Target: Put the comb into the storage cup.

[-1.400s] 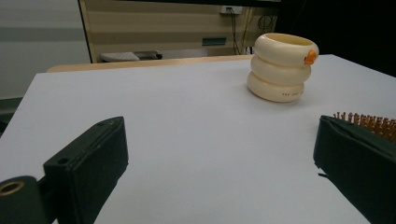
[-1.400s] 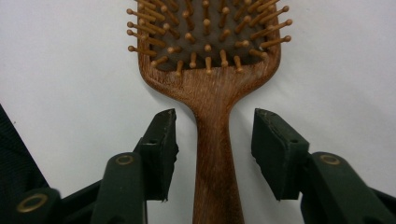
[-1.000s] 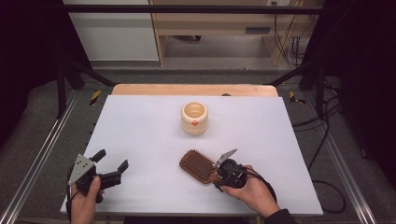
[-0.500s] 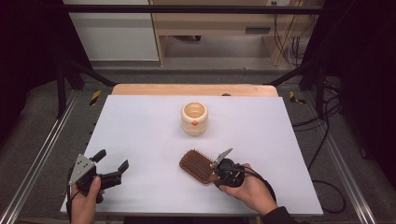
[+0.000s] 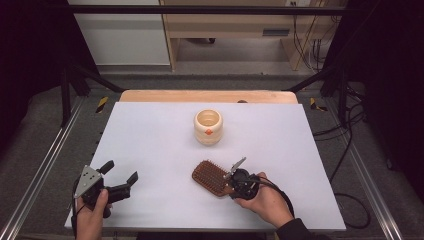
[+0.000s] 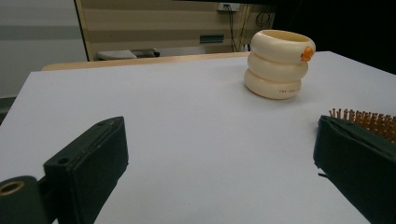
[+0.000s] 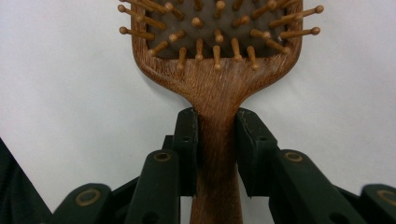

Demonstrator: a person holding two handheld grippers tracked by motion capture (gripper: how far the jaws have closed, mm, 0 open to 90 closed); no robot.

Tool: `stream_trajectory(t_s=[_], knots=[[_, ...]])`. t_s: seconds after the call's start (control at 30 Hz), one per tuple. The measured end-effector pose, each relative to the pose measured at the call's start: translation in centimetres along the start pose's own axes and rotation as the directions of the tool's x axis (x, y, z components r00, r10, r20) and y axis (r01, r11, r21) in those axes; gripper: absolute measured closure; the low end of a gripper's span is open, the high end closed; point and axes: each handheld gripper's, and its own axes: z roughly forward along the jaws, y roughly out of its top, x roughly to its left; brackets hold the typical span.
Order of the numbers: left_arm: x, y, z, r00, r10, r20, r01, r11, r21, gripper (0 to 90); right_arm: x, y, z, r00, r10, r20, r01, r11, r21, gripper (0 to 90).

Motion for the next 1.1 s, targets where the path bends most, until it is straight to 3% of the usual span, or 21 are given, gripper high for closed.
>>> stream_trajectory(t_s=[0.33, 0.53, 0.63, 0.77, 0.87, 1.0, 1.1], knots=[[0.0, 0.0, 0.1, 1.0, -0.003, 0.0, 0.003, 1.0, -0.001, 3.2, 0.0, 0.0, -0.1, 1.0, -0.007, 0.003, 0.007, 1.0, -0.005, 72.8], [0.2, -0.1, 0.1, 0.9999, -0.013, 0.0, 0.013, 0.9999, -0.002, 3.3, -0.4, -0.2, -0.7, 0.9995, 0.018, 0.025, -0.016, 0.997, -0.082, 72.9], [0.1, 0.1, 0.0, 0.9999, -0.015, 0.003, 0.015, 0.9998, -0.01, 3.5, -0.6, -0.2, -1.2, 0.9992, 0.028, 0.029, -0.023, 0.989, -0.147, 72.9], [-0.4, 0.3, -0.2, 0.9987, -0.035, 0.037, 0.036, 0.9991, -0.021, 3.5, -0.4, -0.1, -1.9, 0.9982, 0.022, 0.057, -0.007, 0.971, -0.239, 72.9], [-1.1, 0.7, 0.0, 0.9941, -0.06, 0.09, 0.062, 0.9977, -0.028, 3.2, -0.2, -0.1, -2.5, 0.9973, 0.026, 0.069, -0.002, 0.947, -0.322, 72.9], [-2.4, 1.8, 0.8, 0.9841, -0.058, 0.168, 0.064, 0.9974, -0.032, 3.3, -0.1, 0.1, -2.9, 0.9962, 0.044, 0.075, -0.01, 0.913, -0.407, 72.9], [-3.7, 2.6, 1.7, 0.9707, -0.074, 0.229, 0.082, 0.9962, -0.029, 3.4, -0.2, 0.3, -3.0, 0.9955, 0.06, 0.073, -0.02, 0.887, -0.461, 72.9]])
